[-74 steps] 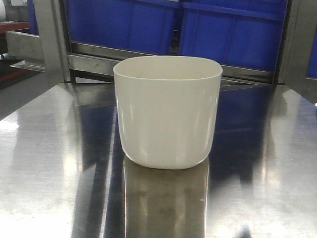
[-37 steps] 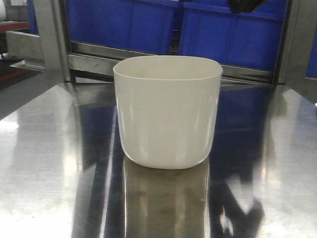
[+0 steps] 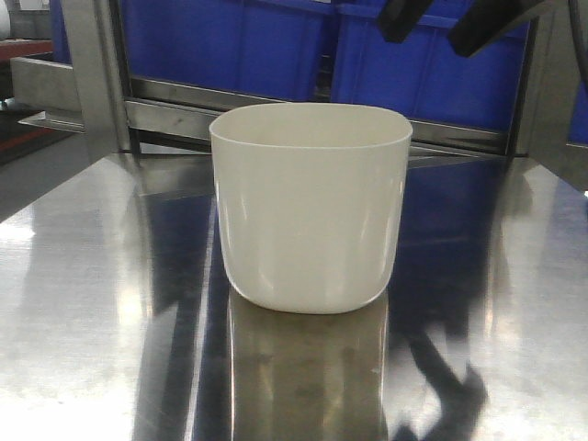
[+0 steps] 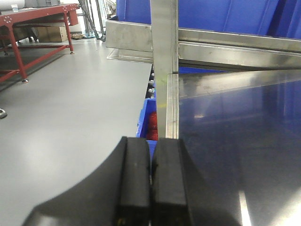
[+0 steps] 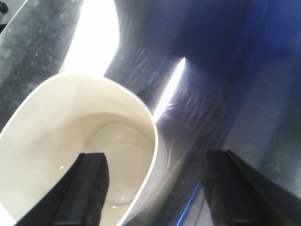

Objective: Move white bin to right shelf second layer
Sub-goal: 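Lower the right gripper over the white bin's rim, then close the right gripper on the bin rim and lift it, then raise the held bin high with the right gripper, clearing the table, then drive the base away from the table holding the bin in the right gripper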

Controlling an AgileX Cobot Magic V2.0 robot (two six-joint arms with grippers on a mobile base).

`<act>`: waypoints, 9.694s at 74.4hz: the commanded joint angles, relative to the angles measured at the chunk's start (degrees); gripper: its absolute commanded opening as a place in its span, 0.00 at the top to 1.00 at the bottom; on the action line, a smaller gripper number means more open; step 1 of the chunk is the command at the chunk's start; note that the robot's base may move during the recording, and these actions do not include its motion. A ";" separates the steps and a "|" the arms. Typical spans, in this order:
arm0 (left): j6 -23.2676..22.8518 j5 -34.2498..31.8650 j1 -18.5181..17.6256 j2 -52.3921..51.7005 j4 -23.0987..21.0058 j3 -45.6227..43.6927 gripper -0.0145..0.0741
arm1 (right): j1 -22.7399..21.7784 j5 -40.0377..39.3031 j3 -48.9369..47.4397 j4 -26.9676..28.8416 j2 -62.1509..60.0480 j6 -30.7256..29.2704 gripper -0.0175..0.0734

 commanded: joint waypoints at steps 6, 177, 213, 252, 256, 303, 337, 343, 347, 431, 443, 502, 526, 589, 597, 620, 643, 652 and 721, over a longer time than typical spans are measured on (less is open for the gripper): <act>-0.30 -5.01 -0.18 -0.80 0.00 2.11 0.74 | -0.17 -0.77 -2.31 3.66 0.07 -0.19 0.23; -0.30 -5.01 -0.18 -0.80 0.00 2.11 0.74 | -12.60 -17.66 4.95 7.54 -15.89 1.24 0.75; -0.30 -5.01 -0.18 -0.80 0.00 2.11 0.74 | -20.82 -22.36 24.86 7.54 -37.41 1.19 0.75; -0.30 -5.01 -0.18 -0.80 0.00 2.11 0.74 | -20.82 -23.91 25.97 7.54 -38.83 1.19 0.75; -0.30 -5.01 -0.18 -0.80 0.00 2.11 0.74 | -20.82 -23.91 25.97 7.54 -38.83 1.19 0.75; -0.30 -5.01 -0.18 -0.80 0.00 2.11 0.74 | -20.82 -23.91 25.97 7.54 -38.83 1.19 0.75; -0.30 -5.01 -0.18 -0.80 0.00 2.11 0.74 | -20.82 -23.91 25.97 7.54 -38.83 1.19 0.75; -0.30 -5.01 -0.18 -0.80 0.00 2.11 0.74 | -20.82 -23.91 25.97 7.54 -38.83 1.19 0.75; -0.30 -5.01 -0.18 -0.80 0.00 2.11 0.74 | -20.82 -23.91 25.97 7.54 -38.83 1.19 0.75; -0.30 -5.01 -0.18 -0.80 0.00 2.11 0.74 | -20.82 -23.91 25.97 7.54 -38.83 1.19 0.75; -0.30 -5.01 -0.18 -0.80 0.00 2.11 0.74 | -20.82 -23.91 25.97 7.54 -38.83 1.19 0.75; -0.30 -5.01 -0.18 -0.80 0.00 2.11 0.74 | -20.82 -23.91 25.97 7.54 -38.83 1.19 0.75; -0.30 -5.01 -0.18 -0.80 0.00 2.11 0.74 | -20.82 -23.98 25.97 7.54 -38.83 1.19 0.75; -0.30 -5.01 -0.18 -0.80 0.00 2.11 0.74 | -20.82 -23.97 25.97 7.54 -38.83 1.19 0.75; -0.30 -5.01 -0.18 -0.80 0.00 2.11 0.74 | -20.82 -23.97 25.97 7.54 -38.83 1.19 0.75; -0.30 -5.01 -0.18 -0.80 0.00 2.11 0.74 | -20.82 -23.97 25.97 7.54 -38.83 1.19 0.75; -0.30 -5.01 -0.18 -0.80 0.00 2.11 0.74 | -20.82 -23.97 25.97 7.54 -38.83 1.19 0.75; -0.30 -5.01 -0.18 -0.80 0.00 2.11 0.74 | -20.82 -23.97 25.97 7.54 -38.83 1.19 0.75; -0.30 -5.01 -0.18 -0.80 0.00 2.11 0.74 | -20.82 -21.74 25.97 7.54 -38.83 1.19 0.75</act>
